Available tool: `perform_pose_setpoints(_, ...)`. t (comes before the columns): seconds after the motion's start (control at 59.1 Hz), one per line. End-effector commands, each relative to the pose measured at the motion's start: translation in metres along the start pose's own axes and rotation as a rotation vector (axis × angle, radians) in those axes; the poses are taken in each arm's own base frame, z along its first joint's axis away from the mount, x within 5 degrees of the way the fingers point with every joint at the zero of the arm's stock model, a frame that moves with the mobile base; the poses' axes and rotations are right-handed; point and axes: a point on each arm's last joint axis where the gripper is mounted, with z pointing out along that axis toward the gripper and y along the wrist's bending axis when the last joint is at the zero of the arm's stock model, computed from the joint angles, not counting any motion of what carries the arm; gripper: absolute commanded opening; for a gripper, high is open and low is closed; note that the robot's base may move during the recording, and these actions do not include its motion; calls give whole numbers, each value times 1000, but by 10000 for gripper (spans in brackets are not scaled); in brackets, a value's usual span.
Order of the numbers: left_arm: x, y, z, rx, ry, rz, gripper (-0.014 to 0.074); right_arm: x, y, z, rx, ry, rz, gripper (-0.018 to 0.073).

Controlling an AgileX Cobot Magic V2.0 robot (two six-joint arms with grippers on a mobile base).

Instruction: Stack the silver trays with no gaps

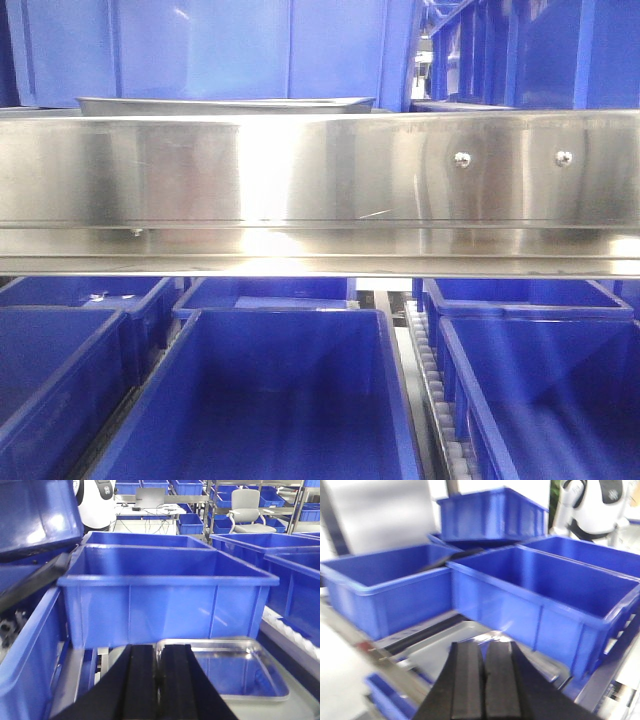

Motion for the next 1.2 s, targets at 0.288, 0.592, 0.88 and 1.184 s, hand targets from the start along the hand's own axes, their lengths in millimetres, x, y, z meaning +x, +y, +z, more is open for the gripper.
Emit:
perform_pose_setpoints(0.288,32,19,-47,-31,-11,-39,-8,69,10,-114,-29,-248,-30,-81)
perform_pose_setpoints(0.592,36,24,-57,-44,-12,-50,-8,75,7,-125,17,-260,-73,-81)
perform_pose_setpoints(0.88,37,24,-57,-50,-2,-49,-8,75,7,-125,17,-260,-73,-81)
perform_pose_setpoints(1.184,37,24,-57,-50,-2,-49,-8,74,7,-125,17,-263,-73,-81)
